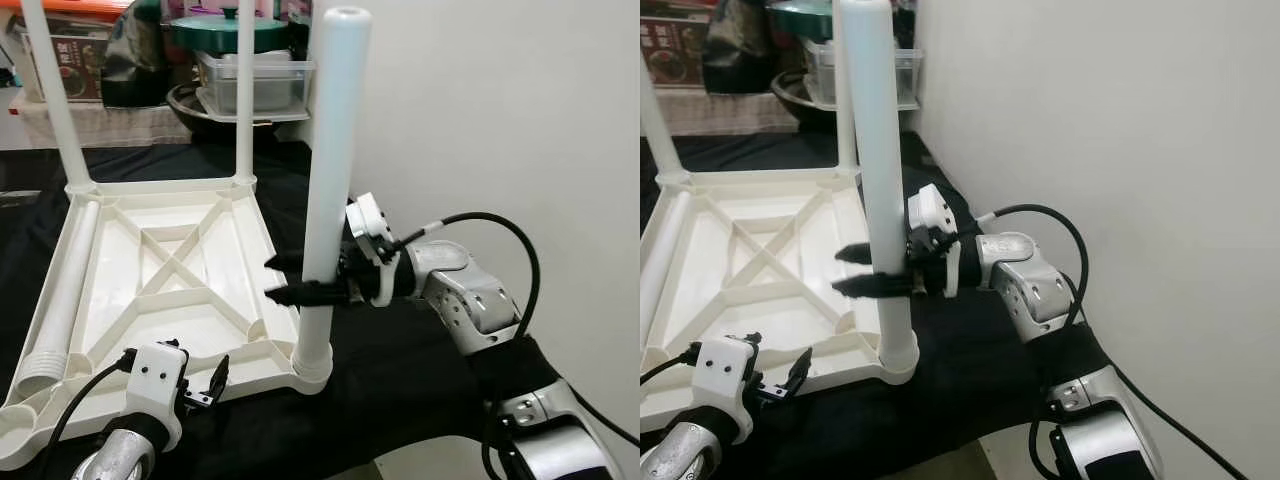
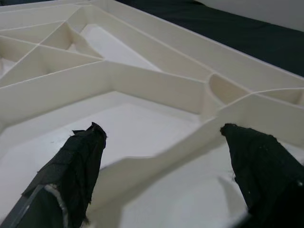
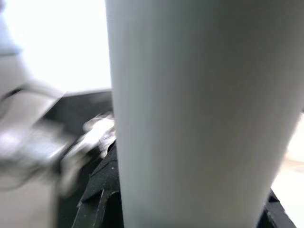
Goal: Building children table
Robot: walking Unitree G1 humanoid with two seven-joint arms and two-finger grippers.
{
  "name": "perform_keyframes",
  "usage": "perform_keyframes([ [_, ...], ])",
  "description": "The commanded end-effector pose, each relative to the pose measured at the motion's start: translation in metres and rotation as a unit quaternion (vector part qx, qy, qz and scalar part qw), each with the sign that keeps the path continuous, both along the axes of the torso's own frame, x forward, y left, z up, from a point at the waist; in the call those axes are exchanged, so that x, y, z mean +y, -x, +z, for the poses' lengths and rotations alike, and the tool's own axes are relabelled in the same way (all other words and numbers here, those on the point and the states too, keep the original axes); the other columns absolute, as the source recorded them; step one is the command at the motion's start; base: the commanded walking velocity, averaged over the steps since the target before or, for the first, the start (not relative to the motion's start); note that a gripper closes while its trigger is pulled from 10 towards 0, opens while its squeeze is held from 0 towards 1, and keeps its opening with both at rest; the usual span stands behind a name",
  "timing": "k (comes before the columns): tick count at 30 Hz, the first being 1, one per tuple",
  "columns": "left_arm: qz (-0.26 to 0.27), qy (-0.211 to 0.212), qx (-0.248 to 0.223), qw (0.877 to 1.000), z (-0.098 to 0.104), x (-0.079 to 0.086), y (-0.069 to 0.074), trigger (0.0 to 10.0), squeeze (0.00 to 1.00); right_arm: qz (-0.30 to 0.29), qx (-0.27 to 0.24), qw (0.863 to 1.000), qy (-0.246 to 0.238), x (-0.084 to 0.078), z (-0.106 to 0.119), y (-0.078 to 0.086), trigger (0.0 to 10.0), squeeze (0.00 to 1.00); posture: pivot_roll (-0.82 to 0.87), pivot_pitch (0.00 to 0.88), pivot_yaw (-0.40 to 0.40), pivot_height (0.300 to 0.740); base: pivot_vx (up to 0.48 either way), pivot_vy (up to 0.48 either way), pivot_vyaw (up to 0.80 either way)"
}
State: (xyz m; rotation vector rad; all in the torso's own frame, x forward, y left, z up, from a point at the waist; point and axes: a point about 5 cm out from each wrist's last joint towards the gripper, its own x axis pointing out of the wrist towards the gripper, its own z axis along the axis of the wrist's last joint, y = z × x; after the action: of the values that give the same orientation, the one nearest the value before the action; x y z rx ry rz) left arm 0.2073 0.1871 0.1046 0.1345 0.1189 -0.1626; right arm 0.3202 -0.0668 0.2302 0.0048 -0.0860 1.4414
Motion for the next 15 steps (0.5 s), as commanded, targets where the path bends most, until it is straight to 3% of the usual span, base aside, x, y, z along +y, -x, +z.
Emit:
perform_keyframes([
  [1, 0.004, 0.001, 0.017, 1.0, -0.007, -0.001, 0.002, 10.0, 0.0, -0.134, 0.046, 0.99, 0.0, -0.002, -0.021, -0.015, 10.0, 0.0, 0.16, 0.0, -0.129, 0.74, 0.0, 0.0, 0.0],
  [2, 0.006, 0.0, 0.017, 1.0, -0.007, 0.0, 0.002, 10.0, 0.0, -0.216, 0.063, 0.974, -0.006, -0.003, -0.027, -0.022, 10.0, 0.0, 0.16, 0.0, -0.124, 0.74, 0.0, 0.0, 0.0],
  [3, 0.006, 0.0, 0.017, 1.0, -0.007, 0.0, 0.002, 10.0, 0.0, -0.216, 0.063, 0.974, -0.006, -0.003, -0.027, -0.022, 10.0, 0.0, 0.16, 0.0, -0.124, 0.74, 0.0, 0.0, 0.0],
  [4, 0.007, 0.0, 0.017, 1.0, -0.007, 0.0, 0.002, 10.0, 0.0, -0.266, 0.075, 0.961, -0.009, -0.005, -0.03, -0.025, 10.0, 0.0, 0.16, 0.0, -0.124, 0.74, 0.0, 0.0, 0.0],
  [5, 0.007, 0.0, 0.017, 1.0, -0.007, 0.0, 0.002, 10.0, 0.0, -0.266, 0.075, 0.961, -0.009, -0.005, -0.03, -0.025, 10.0, 0.0, 0.16, 0.0, -0.124, 0.74, 0.0, 0.0, 0.0],
  [6, 0.007, 0.0, 0.017, 1.0, -0.008, -0.001, 0.002, 10.0, 0.0, -0.34, 0.097, 0.935, -0.012, -0.011, -0.039, -0.029, 10.0, 0.0, 0.16, 0.0, -0.123, 0.74, 0.0, 0.0, 0.0],
  [9, 0.007, 0.0, 0.018, 1.0, -0.008, -0.002, 0.001, 10.0, 0.0, -0.479, 0.153, 0.864, -0.015, -0.026, -0.06, -0.03, 10.0, 0.0, 0.16, 0.0, -0.118, 0.74, 0.0, 0.0, 0.0],
  [15, 0.01, -0.002, 0.017, 1.0, -0.008, 0.001, -0.002, 10.0, 0.0, -0.518, 0.157, 0.841, 0.01, -0.024, -0.072, -0.021, 10.0, 0.0, 0.15, 0.0, -0.113, 0.74, 0.0, 0.0, 0.0],
])
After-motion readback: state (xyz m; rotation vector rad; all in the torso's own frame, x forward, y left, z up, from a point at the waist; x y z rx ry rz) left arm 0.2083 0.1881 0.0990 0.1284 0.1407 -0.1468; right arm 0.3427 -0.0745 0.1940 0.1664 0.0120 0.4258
